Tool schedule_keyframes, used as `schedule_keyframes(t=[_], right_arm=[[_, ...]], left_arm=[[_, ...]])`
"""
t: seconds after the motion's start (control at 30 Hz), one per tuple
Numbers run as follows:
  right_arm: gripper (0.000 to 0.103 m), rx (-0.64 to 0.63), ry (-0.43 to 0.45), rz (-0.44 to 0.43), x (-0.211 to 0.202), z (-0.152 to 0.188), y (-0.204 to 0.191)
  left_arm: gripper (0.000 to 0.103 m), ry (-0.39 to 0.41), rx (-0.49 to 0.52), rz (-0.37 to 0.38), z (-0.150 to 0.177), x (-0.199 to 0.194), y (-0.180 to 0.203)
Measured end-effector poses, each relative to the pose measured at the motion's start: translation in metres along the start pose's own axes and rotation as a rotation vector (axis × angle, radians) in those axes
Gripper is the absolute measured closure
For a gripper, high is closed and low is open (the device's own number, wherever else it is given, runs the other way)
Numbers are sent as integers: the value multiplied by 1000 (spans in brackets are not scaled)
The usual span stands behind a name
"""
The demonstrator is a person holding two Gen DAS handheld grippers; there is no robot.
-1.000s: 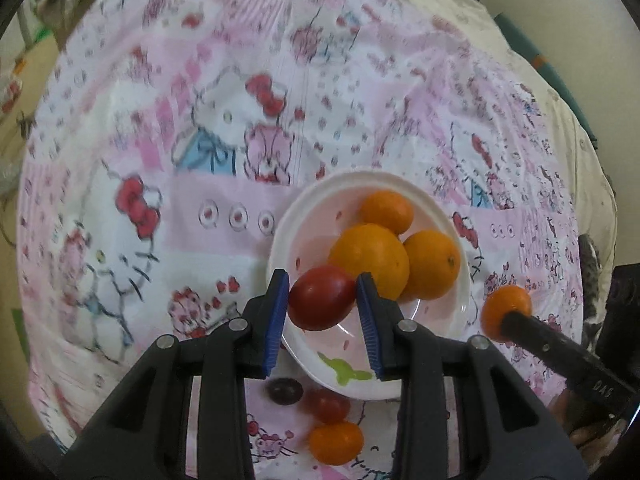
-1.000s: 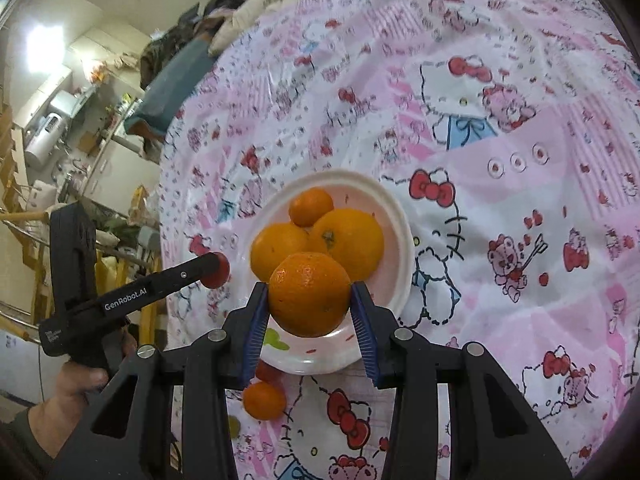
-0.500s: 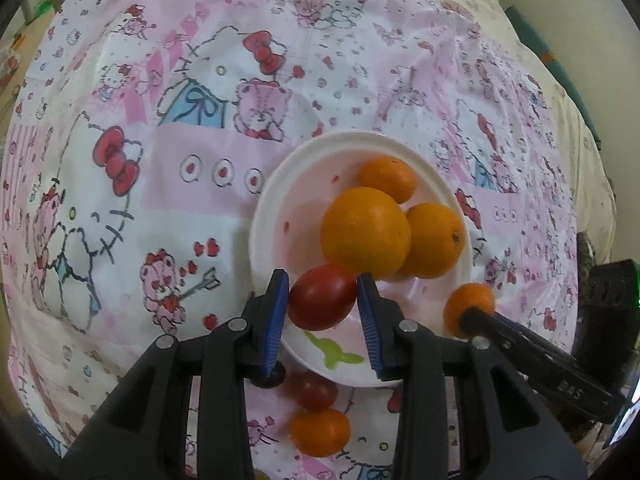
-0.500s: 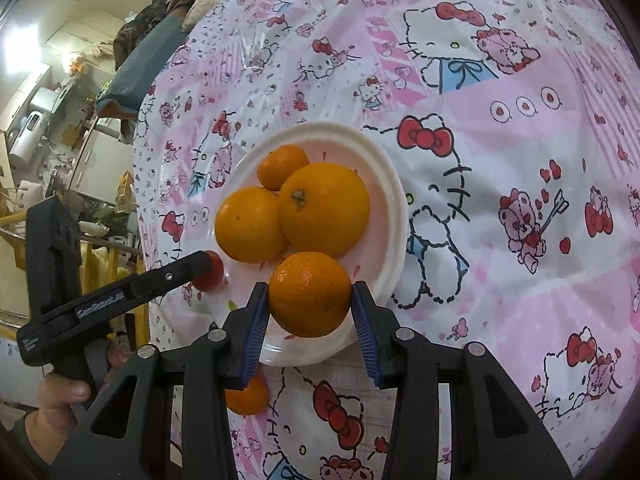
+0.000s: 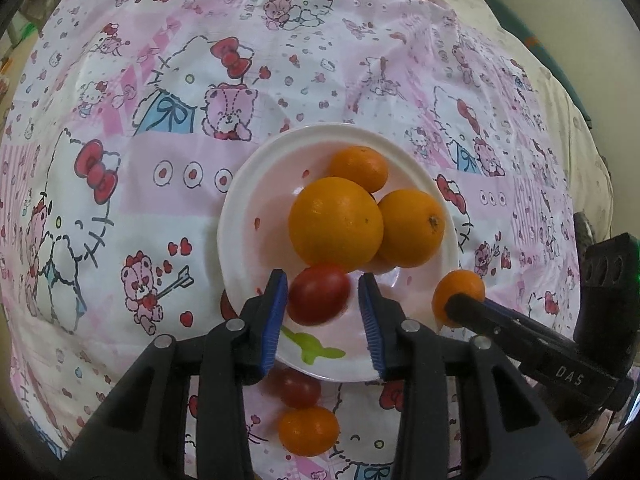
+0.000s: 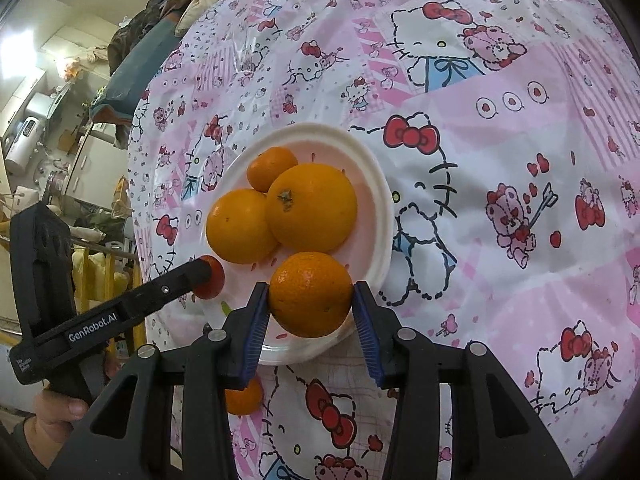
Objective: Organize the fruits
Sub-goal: 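Open the left tool to drop the tomato on the plate while the right tool releases its orange, then lift both open tools back from the plate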
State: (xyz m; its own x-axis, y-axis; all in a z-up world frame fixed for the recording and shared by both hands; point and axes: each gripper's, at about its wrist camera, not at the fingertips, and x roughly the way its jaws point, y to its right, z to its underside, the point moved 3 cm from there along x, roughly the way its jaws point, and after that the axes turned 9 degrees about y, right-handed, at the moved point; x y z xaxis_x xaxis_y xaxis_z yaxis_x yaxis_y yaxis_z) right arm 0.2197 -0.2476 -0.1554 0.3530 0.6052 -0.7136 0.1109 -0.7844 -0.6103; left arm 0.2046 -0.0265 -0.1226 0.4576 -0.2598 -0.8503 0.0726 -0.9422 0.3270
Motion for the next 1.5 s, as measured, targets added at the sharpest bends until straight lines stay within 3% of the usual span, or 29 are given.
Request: schedule_keyframes(t=[0.03,0.2,0.3,0.37,0.43,0.63,0.9,1.23,1.5], right_arm=[[58,3,1,3,0,-1,1],[57,12,-2,6,-2,-2,2],[57,12,0,12,-3,-3,2],[50,17,4,12,-4,-4,2],[31,24,33,1,-9,-7,3],[31,34,74,-16,-21,-11,1],[24,11,118,-3,-36,-12,-6],[22,-16,169,-11,-64,0,-20],[22,-39,186,-26,-81,16,-30]], left_arm=[[54,6,5,-2,0,-1,1],[51,25,19,-2,-3,-5,3],[38,41,15,-17,-5,-8,1],[34,58,25,-28,-6,-12,-1],[30,70,39,-39,-7,-15,-1],[18,109,62,-80,-8,-26,-7],[17,149,96,-96,-3,-38,-6],[17,221,97,-143,2,-66,-18],[17,213,89,-162,12,-91,-22]])
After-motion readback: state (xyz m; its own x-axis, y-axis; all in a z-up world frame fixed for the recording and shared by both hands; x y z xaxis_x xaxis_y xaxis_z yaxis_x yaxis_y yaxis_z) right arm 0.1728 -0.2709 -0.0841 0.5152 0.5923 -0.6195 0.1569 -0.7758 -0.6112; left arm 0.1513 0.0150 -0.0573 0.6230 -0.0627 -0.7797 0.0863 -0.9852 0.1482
